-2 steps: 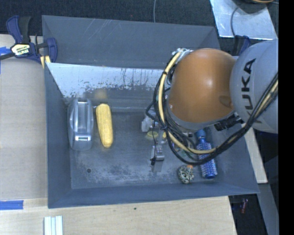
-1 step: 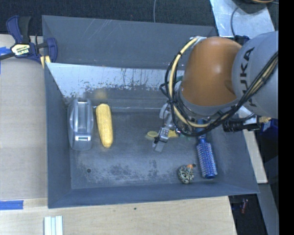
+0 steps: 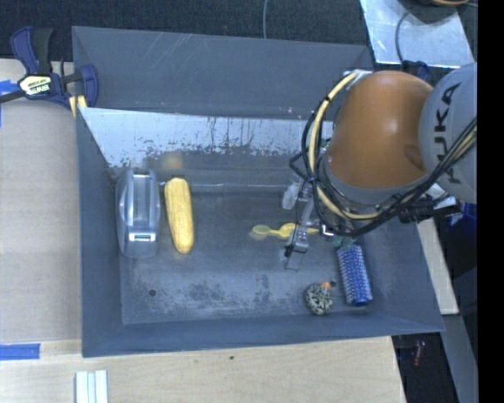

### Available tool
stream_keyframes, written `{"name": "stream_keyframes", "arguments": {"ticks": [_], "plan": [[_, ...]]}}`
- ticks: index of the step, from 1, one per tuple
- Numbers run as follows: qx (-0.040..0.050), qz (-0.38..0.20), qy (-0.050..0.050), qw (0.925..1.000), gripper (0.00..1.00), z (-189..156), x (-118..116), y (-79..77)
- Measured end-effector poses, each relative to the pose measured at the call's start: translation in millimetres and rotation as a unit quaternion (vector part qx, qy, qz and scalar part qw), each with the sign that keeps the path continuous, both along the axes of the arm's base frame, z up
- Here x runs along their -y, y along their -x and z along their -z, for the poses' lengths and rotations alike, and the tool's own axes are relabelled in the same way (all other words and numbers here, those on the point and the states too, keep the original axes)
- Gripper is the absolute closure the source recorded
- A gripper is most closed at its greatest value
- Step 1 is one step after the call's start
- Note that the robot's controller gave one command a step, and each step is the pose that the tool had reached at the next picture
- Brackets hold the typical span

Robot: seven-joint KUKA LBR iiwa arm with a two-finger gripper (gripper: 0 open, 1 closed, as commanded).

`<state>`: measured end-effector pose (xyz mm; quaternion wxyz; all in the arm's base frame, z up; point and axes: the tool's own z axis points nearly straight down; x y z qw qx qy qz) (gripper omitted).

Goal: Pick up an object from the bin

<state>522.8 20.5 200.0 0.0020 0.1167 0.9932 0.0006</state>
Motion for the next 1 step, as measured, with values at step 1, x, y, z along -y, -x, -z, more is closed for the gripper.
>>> {"name": "stream_keyframes", "arguments": {"ticks": [1], "plan": [[0.0006, -0.023, 0.000, 0.9997, 0.00, 22.7, -1.1, -6.5]]}}
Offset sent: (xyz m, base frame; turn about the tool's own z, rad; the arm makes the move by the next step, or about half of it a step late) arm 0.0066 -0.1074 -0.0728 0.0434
